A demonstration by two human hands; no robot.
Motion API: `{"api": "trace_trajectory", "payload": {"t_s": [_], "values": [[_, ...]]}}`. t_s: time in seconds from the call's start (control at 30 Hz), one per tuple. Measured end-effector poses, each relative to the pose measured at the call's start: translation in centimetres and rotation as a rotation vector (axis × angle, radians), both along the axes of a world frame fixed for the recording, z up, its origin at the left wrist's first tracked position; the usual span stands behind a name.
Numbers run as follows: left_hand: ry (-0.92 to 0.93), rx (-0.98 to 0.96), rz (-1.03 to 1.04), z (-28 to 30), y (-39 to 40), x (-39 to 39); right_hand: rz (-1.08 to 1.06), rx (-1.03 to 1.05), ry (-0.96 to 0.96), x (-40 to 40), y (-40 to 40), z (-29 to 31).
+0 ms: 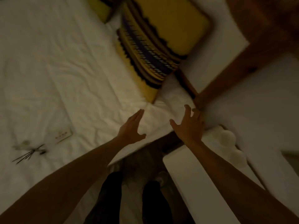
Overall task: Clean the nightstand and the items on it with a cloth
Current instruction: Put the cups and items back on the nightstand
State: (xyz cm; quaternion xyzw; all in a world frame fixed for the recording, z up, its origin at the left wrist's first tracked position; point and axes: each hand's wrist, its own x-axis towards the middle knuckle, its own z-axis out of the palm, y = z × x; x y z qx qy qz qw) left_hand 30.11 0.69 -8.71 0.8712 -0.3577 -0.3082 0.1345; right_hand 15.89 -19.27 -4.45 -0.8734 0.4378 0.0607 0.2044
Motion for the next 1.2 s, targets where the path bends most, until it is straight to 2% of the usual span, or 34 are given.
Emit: {"api": "trace_trajectory", "payload": {"t_s": [0.17, 0.53, 0.7, 0.83, 1.0, 1.1, 1.2], "values": [[0.008, 0.088, 0.321, -1.0, 14.2, 5.1, 0.238, 0.104, 0.009, 10.0, 9.8, -1.5], [0.175, 0.172, 1.167, -7.2, 37.2, 6.5, 0.721, 0.410, 0.178, 23.0, 30.2, -8.6], [0.086, 0.029, 1.437, -9.4, 43.0, 8.7, 0.823, 0.504, 0.233, 27.6, 37.0, -12.4], [0.044, -0.206, 1.400, -10.3, 44.7, 11.5, 0.857, 0.506, 0.212, 30.8, 40.6, -14.5], [-0.014, -0.175, 1.154, -11.0, 45.2, 14.6, 0.899, 0.398, 0.252, 32.7, 42.4, -15.9], [0.043, -0.221, 1.205, -10.8, 44.8, 15.8, 0.892, 0.367, 0.243, 32.5, 41.9, -15.8], [0.127, -0.305, 1.270, -10.1, 44.2, 16.4, 0.823, 0.501, 0.190, 31.1, 41.1, -15.5]]}}
